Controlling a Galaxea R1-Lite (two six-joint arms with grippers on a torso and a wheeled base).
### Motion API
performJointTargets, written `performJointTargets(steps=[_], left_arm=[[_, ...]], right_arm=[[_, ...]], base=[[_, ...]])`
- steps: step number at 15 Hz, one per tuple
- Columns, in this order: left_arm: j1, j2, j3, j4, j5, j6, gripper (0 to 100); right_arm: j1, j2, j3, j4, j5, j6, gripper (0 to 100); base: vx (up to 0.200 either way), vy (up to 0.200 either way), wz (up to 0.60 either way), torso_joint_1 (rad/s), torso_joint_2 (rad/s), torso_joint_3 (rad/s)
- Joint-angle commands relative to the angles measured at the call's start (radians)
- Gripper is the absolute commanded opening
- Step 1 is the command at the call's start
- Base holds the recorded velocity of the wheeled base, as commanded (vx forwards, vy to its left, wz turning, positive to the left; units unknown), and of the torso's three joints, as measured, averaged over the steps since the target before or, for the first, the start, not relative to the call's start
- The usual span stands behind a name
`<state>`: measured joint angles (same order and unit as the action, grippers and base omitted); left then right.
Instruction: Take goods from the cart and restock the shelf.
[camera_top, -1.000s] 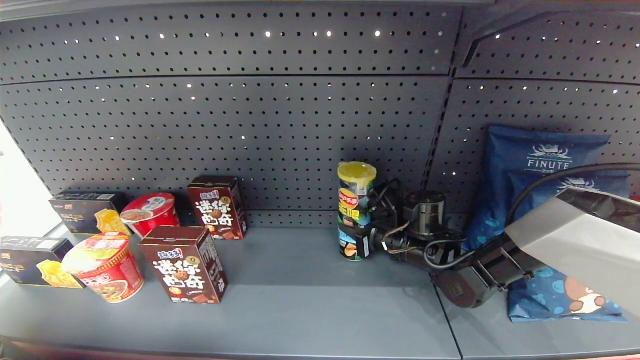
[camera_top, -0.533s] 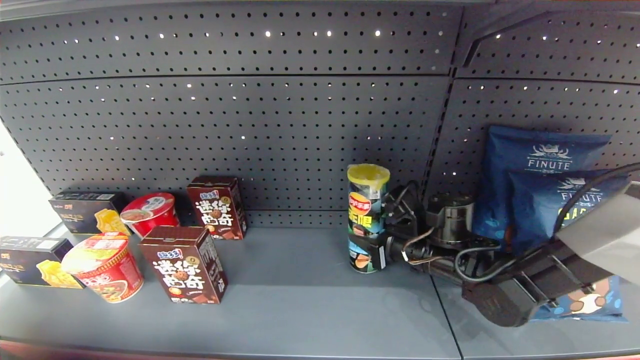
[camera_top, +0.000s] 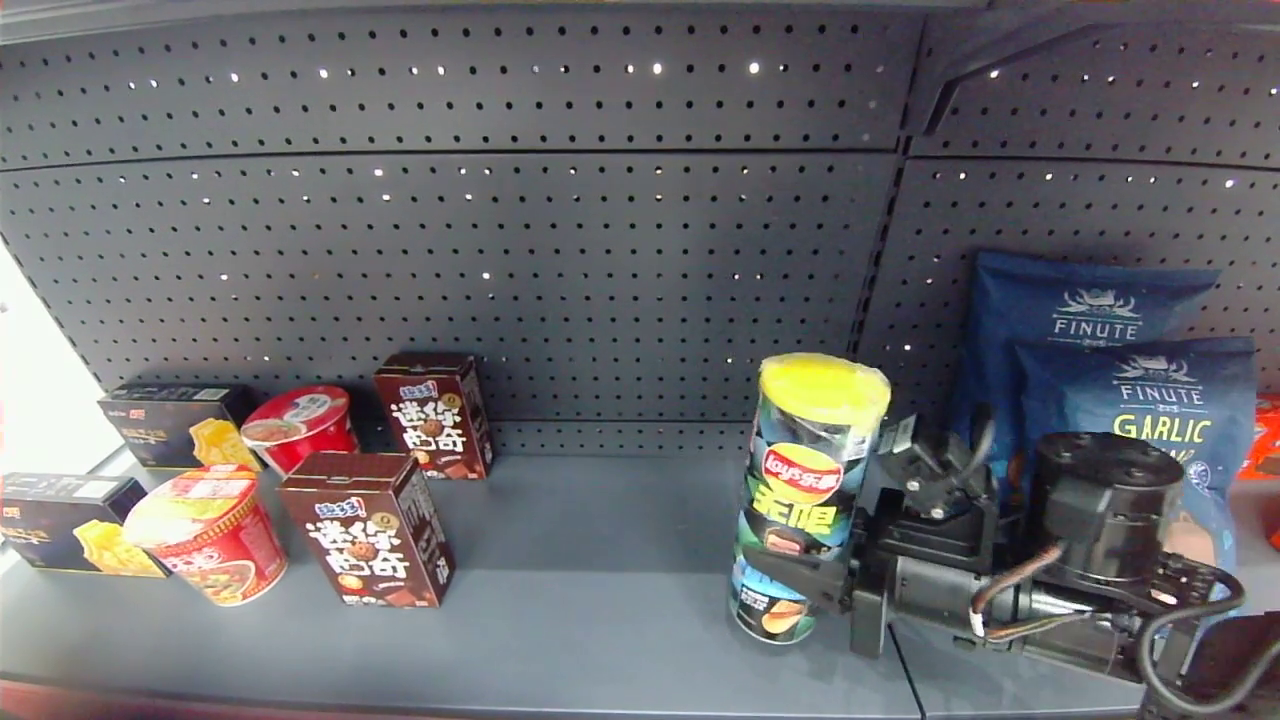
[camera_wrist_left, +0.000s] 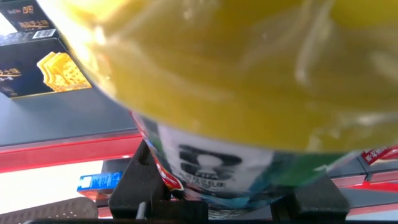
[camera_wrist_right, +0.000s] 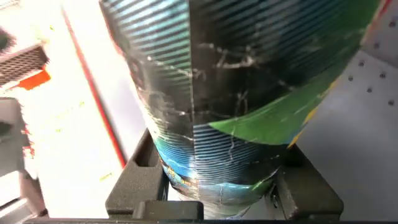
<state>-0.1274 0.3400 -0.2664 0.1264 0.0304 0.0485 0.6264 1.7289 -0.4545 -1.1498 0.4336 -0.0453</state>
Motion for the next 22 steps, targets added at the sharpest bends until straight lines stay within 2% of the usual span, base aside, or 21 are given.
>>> performJointTargets(steps=[1,2,4,7,22], left_arm=[[0.0,-0.013,0.012,0.001,0.0,0.001,0],[0.002,-0.012,0.012,-0.001,0.006,0.001,0],[0.002,-0.013,0.007,-0.001,0.019,0.001,0],[0.002,-0.016,0.009,-0.001,0.028,0.001,0],[0.002,-0.019,0.021,0.001,0.028,-0.002,0]], right_arm=[[-0.005,0.05,0.112,-0.169,0.102,0.001,0],[-0.025,0.12,0.126,-0.274,0.149,-0.001,0],[-0.033,0.178,0.123,-0.338,0.162,0.001,0],[-0.04,0.212,0.102,-0.343,0.218,-0.001,0],[-0.047,0.287,0.089,-0.344,0.214,-0.019,0]], base=[[0.0,0.0,0.0,0.0,0.0,0.0],[0.0,0.0,0.0,0.0,0.0,0.0],[0.0,0.0,0.0,0.0,0.0,0.0],[0.0,0.0,0.0,0.0,0.0,0.0],[0.0,0.0,0.0,0.0,0.0,0.0]])
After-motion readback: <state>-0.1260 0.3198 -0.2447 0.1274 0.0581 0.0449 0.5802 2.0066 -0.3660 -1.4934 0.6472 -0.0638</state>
